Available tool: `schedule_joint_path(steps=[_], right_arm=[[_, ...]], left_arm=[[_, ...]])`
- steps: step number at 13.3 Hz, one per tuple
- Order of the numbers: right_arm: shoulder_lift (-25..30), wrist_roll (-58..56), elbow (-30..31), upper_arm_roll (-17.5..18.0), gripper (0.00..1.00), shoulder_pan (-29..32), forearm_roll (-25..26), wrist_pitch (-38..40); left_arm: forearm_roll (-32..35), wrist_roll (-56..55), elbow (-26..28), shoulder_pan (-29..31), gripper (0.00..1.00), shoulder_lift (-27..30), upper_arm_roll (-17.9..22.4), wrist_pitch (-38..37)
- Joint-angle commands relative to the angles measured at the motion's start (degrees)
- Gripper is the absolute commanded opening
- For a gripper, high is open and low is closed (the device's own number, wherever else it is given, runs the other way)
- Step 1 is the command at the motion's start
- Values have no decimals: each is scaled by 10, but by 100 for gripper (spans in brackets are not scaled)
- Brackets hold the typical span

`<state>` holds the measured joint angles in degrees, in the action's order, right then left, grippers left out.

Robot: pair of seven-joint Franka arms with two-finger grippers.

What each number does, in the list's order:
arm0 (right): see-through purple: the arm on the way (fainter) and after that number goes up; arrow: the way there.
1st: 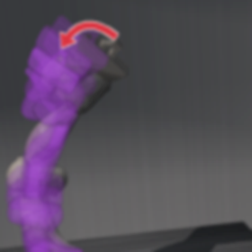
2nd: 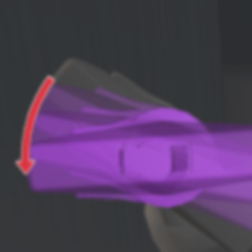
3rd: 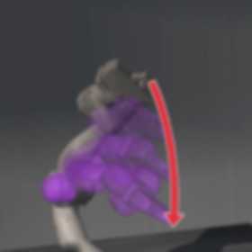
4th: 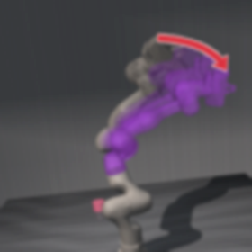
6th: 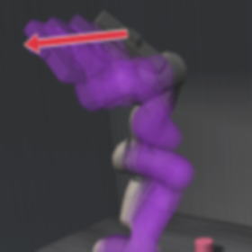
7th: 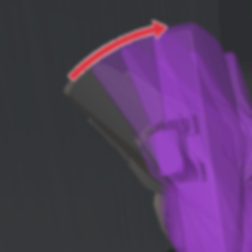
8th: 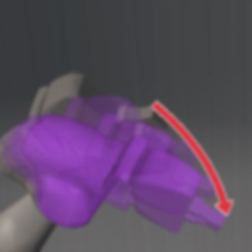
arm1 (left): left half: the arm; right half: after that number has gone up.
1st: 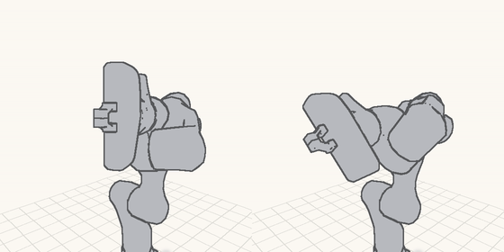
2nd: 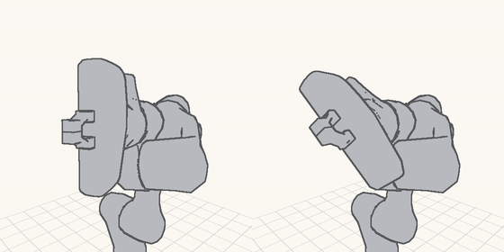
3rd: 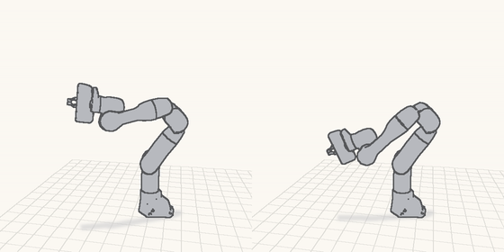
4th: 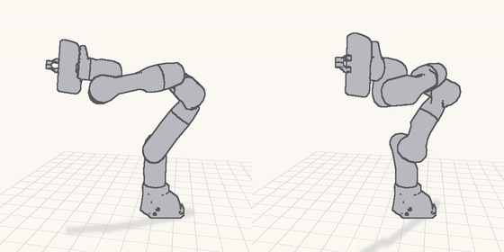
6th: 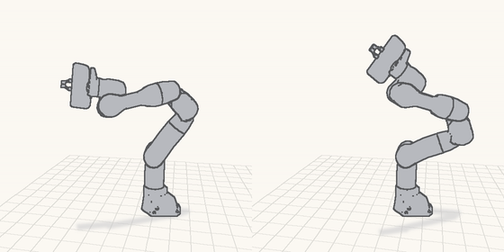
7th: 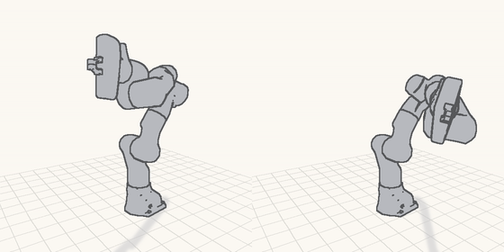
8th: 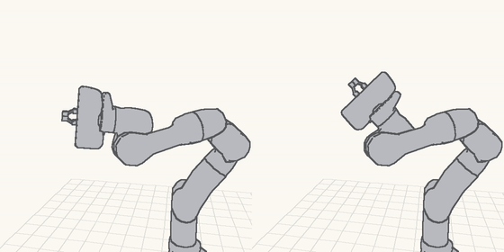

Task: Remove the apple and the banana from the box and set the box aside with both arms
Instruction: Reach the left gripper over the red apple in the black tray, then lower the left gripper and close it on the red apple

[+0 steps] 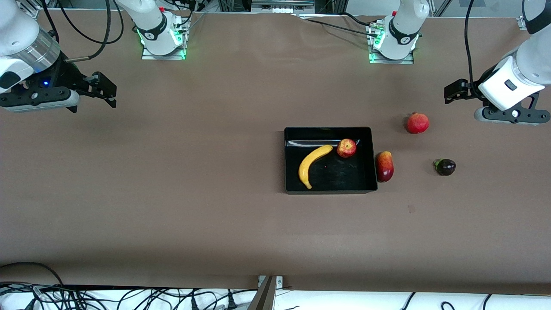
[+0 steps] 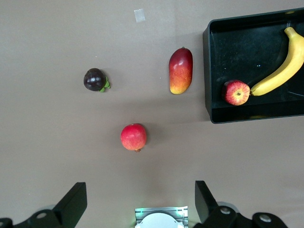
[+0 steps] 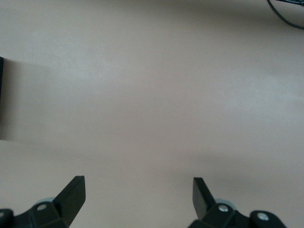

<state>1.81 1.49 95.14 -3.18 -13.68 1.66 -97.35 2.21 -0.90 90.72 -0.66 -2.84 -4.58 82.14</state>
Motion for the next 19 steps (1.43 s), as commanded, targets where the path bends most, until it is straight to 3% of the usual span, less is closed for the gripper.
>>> schedule_joint_path(steps=[1,8,10,15,19], right_arm=[[1,0,-7,1,100,0,-8,8],[1,0,-7,1,100,0,-8,8],[1,0,-7,1,100,0,-8,8],[1,0,-7,1,100,0,-8,8],[1,0,-7,1,100,0,-8,8]], left_arm=[[-21,6,-21,6,100,-9,2,-17],[-19,1,-18,0,100,-11,1,-61],[-26,0,-2,-7,100,-42,-18,-90],[-25,-11,-1,-56,100,-165,-32,62],[-10,-147,2,-151,100,-210,-31,134]])
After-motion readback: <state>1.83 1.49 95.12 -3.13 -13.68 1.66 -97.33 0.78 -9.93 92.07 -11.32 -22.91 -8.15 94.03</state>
